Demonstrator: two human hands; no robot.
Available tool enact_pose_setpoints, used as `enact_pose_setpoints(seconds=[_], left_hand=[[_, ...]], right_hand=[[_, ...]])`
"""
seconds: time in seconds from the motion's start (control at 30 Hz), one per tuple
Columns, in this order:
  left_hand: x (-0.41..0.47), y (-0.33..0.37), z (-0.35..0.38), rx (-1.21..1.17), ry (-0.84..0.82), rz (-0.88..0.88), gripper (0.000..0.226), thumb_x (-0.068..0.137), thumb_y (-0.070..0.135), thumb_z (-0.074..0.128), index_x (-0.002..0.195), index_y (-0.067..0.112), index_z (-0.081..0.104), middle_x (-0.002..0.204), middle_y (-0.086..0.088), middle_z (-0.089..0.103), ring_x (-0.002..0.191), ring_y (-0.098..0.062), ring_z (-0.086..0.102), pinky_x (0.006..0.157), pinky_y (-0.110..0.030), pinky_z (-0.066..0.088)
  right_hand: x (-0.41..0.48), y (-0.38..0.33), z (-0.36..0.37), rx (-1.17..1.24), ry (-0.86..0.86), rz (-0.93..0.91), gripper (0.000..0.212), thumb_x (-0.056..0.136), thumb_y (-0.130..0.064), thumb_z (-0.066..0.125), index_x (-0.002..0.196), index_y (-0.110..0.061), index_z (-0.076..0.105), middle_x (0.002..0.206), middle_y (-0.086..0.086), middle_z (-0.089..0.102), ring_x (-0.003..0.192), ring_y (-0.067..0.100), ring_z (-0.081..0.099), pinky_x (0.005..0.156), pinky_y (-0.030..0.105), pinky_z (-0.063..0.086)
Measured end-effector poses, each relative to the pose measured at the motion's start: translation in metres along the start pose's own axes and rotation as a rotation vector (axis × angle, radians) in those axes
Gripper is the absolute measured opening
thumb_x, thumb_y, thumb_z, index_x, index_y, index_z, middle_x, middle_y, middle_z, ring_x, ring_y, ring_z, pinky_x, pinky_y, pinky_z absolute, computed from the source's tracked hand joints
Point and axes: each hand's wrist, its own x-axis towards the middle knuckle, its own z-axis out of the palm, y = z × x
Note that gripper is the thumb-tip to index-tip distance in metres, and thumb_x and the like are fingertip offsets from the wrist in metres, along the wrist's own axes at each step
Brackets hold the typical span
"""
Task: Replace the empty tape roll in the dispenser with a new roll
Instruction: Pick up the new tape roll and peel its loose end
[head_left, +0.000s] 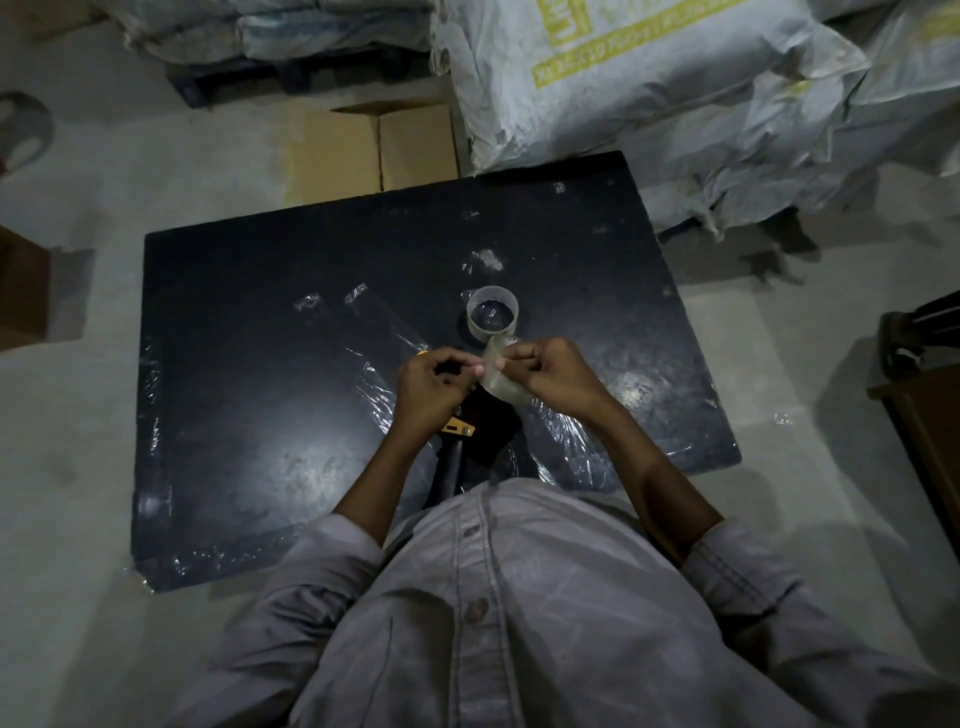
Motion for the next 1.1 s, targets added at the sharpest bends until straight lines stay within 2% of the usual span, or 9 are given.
enact_pose_setpoints(seconds=[0.13, 0.33, 0.43, 0.5, 0.6, 0.73, 0.87, 1.0, 1.1], left_hand=[[-0.002, 0.005, 0.002, -0.195, -0.043, -0.152, 0.024, 0.090, -0.004, 0.084, 0.106, -0.010, 0.067, 0.082, -0.019, 0.074, 0.071, -0.032, 0.071, 0.078, -0.050, 0.062], [-0.010, 0.011, 0.004, -0.352, -0.213, -0.166, 0.023, 0.096, -0.005, 0.077, 0.118, -0.001, 0.076, 0.090, -0.031, 0.072, 0.072, -0.033, 0.069, 0.068, -0.037, 0.059], [-0.013, 0.007, 0.005, -0.145, -0.242, -0.024, 0.035, 0.100, -0.003, 0.075, 0.134, 0.002, 0.077, 0.104, -0.027, 0.076, 0.082, -0.030, 0.072, 0.079, -0.033, 0.064], [-0.011, 0.002, 0.003, 0.108, -0.191, 0.170, 0.034, 0.093, 0.006, 0.086, 0.127, 0.012, 0.084, 0.111, -0.013, 0.078, 0.096, -0.021, 0.076, 0.089, -0.031, 0.063], [-0.008, 0.000, 0.000, 0.311, -0.127, 0.406, 0.022, 0.086, 0.013, 0.093, 0.107, 0.018, 0.090, 0.110, 0.001, 0.078, 0.100, -0.012, 0.075, 0.086, -0.028, 0.060], [-0.011, 0.010, 0.002, 0.307, -0.089, 0.554, 0.011, 0.091, 0.007, 0.089, 0.101, 0.011, 0.089, 0.102, -0.001, 0.082, 0.094, -0.011, 0.077, 0.083, -0.030, 0.062], [-0.017, 0.007, 0.006, 0.240, 0.008, 0.388, 0.009, 0.097, 0.010, 0.081, 0.103, 0.014, 0.087, 0.098, 0.005, 0.082, 0.088, -0.013, 0.078, 0.081, -0.040, 0.064], [-0.021, -0.003, 0.005, 0.040, 0.061, 0.100, 0.010, 0.101, 0.009, 0.077, 0.100, 0.014, 0.085, 0.098, 0.003, 0.084, 0.093, -0.023, 0.081, 0.086, -0.052, 0.067], [-0.027, -0.007, 0.009, -0.003, 0.091, -0.025, 0.022, 0.104, 0.009, 0.073, 0.095, 0.026, 0.082, 0.092, 0.002, 0.084, 0.086, -0.020, 0.079, 0.080, -0.047, 0.066]], right_hand=[[-0.002, -0.007, 0.000, 0.027, 0.079, -0.006, 0.022, 0.104, -0.024, 0.080, 0.124, -0.017, 0.085, 0.105, -0.008, 0.085, 0.087, -0.012, 0.073, 0.082, 0.015, 0.052], [-0.003, -0.011, -0.003, 0.047, 0.087, 0.005, 0.015, 0.108, -0.023, 0.071, 0.109, -0.017, 0.085, 0.099, -0.010, 0.084, 0.092, -0.003, 0.075, 0.087, 0.028, 0.058], [0.002, -0.009, -0.008, 0.079, 0.071, 0.076, 0.017, 0.108, -0.023, 0.069, 0.104, -0.017, 0.085, 0.099, -0.004, 0.085, 0.091, 0.009, 0.076, 0.084, 0.036, 0.061], [0.005, -0.007, -0.013, 0.121, 0.017, 0.094, 0.018, 0.110, -0.023, 0.068, 0.107, -0.014, 0.084, 0.104, -0.001, 0.086, 0.094, 0.011, 0.078, 0.086, 0.035, 0.062], [0.005, -0.008, -0.014, 0.170, -0.068, 0.161, 0.019, 0.111, -0.020, 0.066, 0.116, -0.005, 0.077, 0.088, -0.002, 0.076, 0.065, 0.000, 0.065, 0.058, 0.019, 0.048], [0.006, -0.003, -0.017, 0.347, -0.169, 0.259, 0.023, 0.107, -0.037, 0.073, 0.105, -0.016, 0.064, 0.079, 0.001, 0.063, 0.062, 0.012, 0.055, 0.056, 0.030, 0.042], [0.002, 0.000, -0.027, 0.631, -0.226, 0.319, 0.043, 0.094, -0.050, 0.087, 0.096, -0.020, 0.056, 0.089, 0.001, 0.060, 0.077, 0.015, 0.064, 0.071, 0.032, 0.056], [-0.005, 0.013, -0.030, 0.943, -0.198, 0.267, 0.020, 0.099, -0.013, 0.080, 0.101, -0.017, 0.061, 0.101, 0.006, 0.068, 0.093, 0.020, 0.076, 0.086, 0.030, 0.066], [-0.009, 0.021, -0.026, 0.929, -0.285, 0.291, 0.037, 0.091, 0.004, 0.082, 0.119, -0.009, 0.060, 0.127, 0.028, 0.069, 0.113, 0.037, 0.078, 0.093, 0.039, 0.069]])
